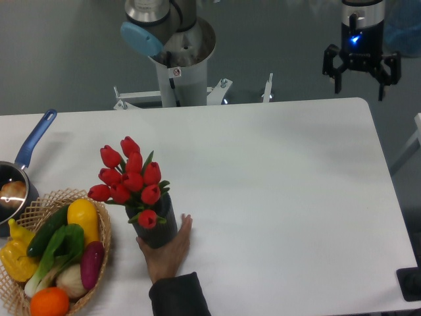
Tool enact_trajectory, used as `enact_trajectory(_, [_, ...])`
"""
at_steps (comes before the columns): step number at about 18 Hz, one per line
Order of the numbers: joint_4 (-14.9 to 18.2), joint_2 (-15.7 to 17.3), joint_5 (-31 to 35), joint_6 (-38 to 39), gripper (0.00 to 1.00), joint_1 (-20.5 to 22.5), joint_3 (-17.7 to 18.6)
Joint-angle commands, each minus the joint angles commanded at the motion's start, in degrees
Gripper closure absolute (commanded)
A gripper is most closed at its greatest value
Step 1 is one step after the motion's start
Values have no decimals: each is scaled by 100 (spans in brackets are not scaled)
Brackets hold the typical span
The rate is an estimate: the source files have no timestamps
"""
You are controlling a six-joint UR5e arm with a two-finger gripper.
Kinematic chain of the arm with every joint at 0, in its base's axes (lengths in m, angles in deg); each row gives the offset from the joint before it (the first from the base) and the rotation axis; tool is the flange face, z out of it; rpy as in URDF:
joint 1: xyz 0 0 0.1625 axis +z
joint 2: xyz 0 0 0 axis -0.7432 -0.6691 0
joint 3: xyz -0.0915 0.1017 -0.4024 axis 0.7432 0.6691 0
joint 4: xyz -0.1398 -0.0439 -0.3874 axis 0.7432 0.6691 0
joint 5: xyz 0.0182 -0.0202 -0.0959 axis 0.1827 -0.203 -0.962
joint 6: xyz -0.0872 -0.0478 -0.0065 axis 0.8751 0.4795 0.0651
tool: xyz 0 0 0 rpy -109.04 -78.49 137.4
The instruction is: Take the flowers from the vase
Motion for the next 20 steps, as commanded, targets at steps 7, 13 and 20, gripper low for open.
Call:
enact_trajectory(7, [9,0,0,-53,0,-9,9])
enact_trajectory(13, [-9,-17,-35,-18,0,-9,53])
enact_trajectory(20, [-26,-228,-966,35,0,-62,202])
